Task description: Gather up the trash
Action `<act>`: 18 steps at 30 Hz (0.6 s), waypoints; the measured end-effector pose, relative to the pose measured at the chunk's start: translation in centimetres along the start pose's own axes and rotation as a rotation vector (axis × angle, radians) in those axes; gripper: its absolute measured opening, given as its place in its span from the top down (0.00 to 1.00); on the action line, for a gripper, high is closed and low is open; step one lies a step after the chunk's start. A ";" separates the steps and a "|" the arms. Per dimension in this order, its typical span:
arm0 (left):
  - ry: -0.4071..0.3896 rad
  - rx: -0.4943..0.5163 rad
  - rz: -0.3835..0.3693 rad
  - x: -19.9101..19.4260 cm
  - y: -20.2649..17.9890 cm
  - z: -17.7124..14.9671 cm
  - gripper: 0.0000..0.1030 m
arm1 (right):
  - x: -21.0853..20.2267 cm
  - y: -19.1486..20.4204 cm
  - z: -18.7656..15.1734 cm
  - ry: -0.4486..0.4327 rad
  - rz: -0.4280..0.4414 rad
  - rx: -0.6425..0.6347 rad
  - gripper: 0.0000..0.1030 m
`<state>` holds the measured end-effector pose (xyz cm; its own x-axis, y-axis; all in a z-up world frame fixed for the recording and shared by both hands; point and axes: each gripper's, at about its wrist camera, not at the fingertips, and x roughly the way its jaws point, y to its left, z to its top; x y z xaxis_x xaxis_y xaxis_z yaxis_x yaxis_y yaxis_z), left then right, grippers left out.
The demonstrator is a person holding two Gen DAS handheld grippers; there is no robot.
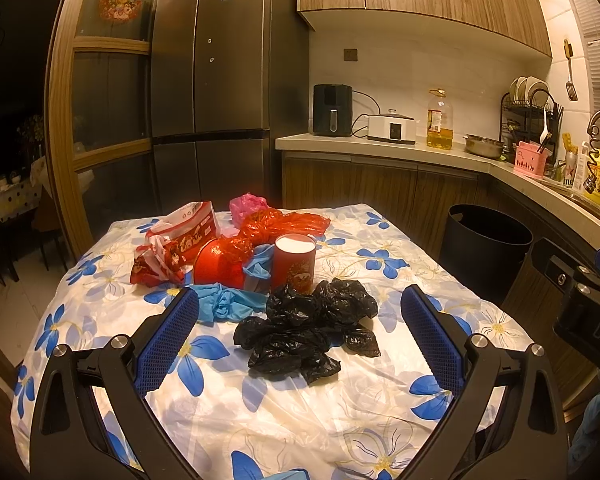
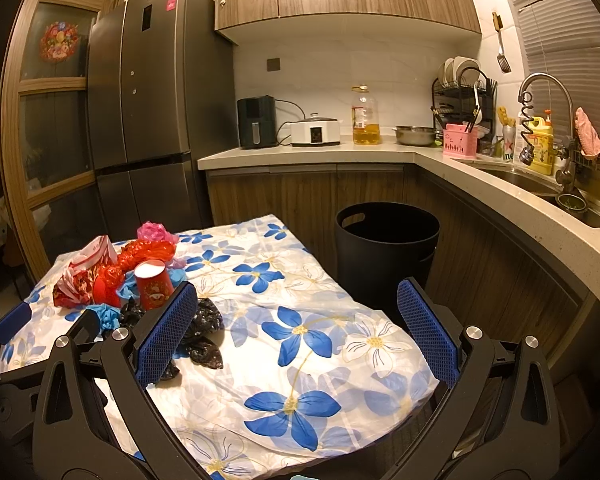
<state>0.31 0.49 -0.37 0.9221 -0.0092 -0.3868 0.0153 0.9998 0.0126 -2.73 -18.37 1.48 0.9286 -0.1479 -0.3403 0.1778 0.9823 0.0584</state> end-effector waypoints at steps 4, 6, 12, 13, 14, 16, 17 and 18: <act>0.001 -0.001 -0.001 0.0 0.1 0.0 0.05 | 0.0 0.0 0.0 -0.001 0.001 0.000 0.04; 0.001 -0.001 -0.001 0.1 0.1 0.0 0.05 | 0.0 0.0 0.1 0.000 -0.001 0.000 0.04; -0.001 -0.002 -0.001 0.0 0.0 -0.2 0.05 | 0.0 0.0 0.1 -0.002 0.001 -0.001 0.04; -0.002 -0.003 0.001 0.1 0.0 -0.3 0.05 | 0.0 0.0 0.1 -0.002 0.001 0.000 0.04; -0.002 -0.003 0.001 0.1 0.0 -0.4 0.05 | 0.0 0.0 0.1 -0.002 0.001 0.000 0.04; -0.002 -0.002 0.002 0.1 0.0 -0.4 0.05 | 0.0 0.0 0.1 -0.002 0.002 0.000 0.04; -0.002 -0.001 0.001 0.1 0.0 -0.4 0.05 | 0.0 0.0 0.1 -0.002 0.001 0.000 0.04; -0.001 -0.002 0.002 0.1 -0.1 -0.3 0.05 | 0.0 0.0 0.1 -0.002 0.002 -0.001 0.04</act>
<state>0.33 0.42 -0.70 0.9227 -0.0074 -0.3855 0.0128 0.9999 0.0114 -2.72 -18.40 1.63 0.9296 -0.1463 -0.3383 0.1759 0.9827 0.0584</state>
